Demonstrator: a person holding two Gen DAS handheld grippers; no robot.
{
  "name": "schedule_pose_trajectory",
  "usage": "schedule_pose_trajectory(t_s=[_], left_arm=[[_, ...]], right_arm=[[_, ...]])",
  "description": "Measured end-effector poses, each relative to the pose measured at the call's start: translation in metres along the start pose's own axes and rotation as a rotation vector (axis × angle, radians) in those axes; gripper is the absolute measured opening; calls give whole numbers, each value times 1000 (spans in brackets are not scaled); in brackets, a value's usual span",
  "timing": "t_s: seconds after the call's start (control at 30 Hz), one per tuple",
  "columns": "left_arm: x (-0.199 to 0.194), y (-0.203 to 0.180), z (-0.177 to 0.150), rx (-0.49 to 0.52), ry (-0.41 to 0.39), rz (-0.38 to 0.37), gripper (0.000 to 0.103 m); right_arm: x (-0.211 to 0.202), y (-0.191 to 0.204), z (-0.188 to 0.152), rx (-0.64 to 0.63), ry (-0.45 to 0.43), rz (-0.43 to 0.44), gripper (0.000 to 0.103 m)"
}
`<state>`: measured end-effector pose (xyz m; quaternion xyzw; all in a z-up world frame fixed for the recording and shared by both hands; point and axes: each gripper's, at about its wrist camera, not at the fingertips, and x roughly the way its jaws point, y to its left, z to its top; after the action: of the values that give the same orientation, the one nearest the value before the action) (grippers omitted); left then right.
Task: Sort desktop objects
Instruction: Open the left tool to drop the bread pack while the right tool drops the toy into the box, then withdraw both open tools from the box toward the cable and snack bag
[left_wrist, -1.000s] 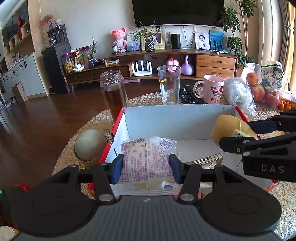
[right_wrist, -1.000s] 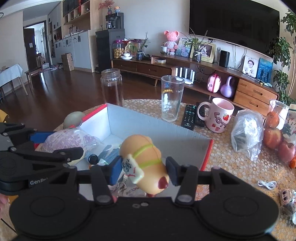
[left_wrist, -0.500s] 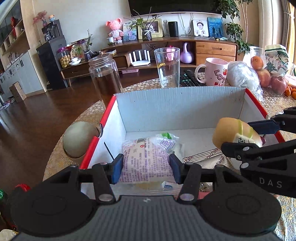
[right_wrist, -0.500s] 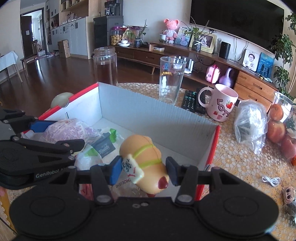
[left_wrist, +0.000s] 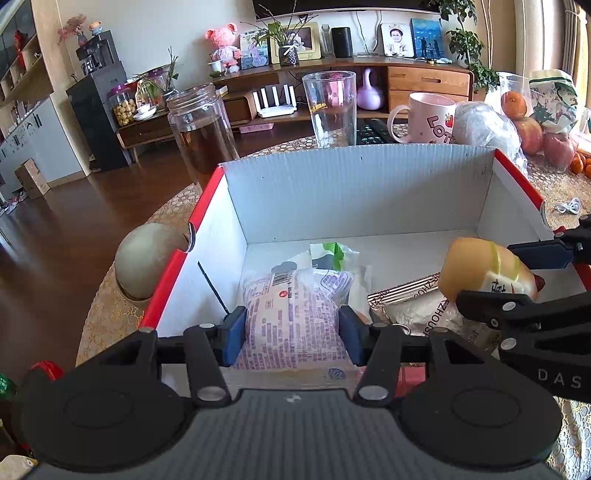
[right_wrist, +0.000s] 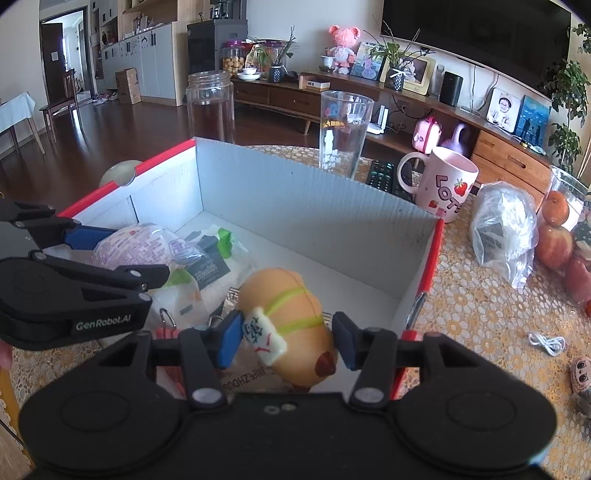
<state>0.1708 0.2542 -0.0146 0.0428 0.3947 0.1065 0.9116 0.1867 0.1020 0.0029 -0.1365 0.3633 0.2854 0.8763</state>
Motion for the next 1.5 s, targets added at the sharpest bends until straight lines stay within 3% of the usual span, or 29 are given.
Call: schedule_pose_trajectory(t_s=[0.13, 0.23, 0.97, 1.2, 1.5], left_arm=[[-4, 1, -1, -9, 0, -8, 55], [-11, 4, 0, -36, -19, -17, 67], [-75, -14, 8, -30, -105, -11, 70], [-102, -26, 5, -29, -127, -1, 81], [-127, -47, -2, -46, -136, -14, 85]], right_arm=[[-3, 0, 0, 5, 7, 15, 58], [-11, -3, -1, 9, -21, 22, 70], [-90, -24, -9, 38, -131, 25, 73], [-123, -37, -17, 56, -174, 25, 75], [-158, -55, -35, 61, -217, 16, 78]])
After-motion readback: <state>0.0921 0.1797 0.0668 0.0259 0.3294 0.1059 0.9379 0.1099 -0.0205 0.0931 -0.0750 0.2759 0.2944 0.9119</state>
